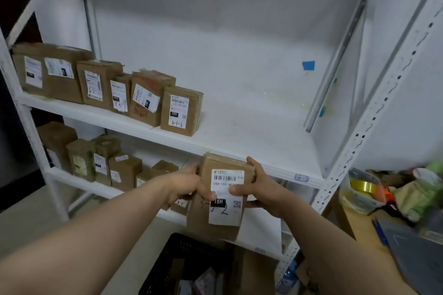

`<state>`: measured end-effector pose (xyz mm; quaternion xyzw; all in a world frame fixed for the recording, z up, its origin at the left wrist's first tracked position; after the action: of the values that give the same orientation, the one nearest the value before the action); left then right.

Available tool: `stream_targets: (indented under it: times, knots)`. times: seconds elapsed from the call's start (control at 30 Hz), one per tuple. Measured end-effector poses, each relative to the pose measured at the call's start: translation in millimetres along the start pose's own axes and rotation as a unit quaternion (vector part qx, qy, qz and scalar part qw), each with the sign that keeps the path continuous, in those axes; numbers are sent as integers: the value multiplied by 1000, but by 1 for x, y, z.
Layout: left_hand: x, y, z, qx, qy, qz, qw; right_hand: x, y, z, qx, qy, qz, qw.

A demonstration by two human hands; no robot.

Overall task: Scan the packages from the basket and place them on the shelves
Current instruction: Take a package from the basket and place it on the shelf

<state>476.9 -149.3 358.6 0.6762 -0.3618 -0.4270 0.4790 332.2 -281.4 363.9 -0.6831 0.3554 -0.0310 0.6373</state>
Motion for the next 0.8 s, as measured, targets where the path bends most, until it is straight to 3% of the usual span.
stream_targets:
  times: [0.23, 0.43, 0.57, 0.7, 0.8]
  knots:
    - [52, 69, -50, -20, 56, 89, 994, 38, -89, -25, 10, 52, -93, 994]
    - [114, 109, -88, 56, 156, 135, 977, 95, -155, -64, 20, 128, -179, 975]
    - [148, 114, -109, 114, 202, 154, 960, 146, -163, -74, -13, 143, -184, 972]
    - [169, 128, -123, 317, 253, 195, 893, 198, -144, -77, -40, 139, -156, 977]
    - [186, 139, -119, 473, 218, 220, 825, 223, -127, -80, -20, 117, -114, 986]
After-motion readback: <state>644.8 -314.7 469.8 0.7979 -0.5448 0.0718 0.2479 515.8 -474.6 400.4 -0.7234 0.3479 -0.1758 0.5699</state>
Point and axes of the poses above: each hand's wrist, its own x-axis towards the middle knuckle, its own z-axis out of the palm, y = z × x, the point moved 7 cm from there along x, towards the middle knuckle, and after that the axes turned 9 degrees about z, right-handed, at the moved point
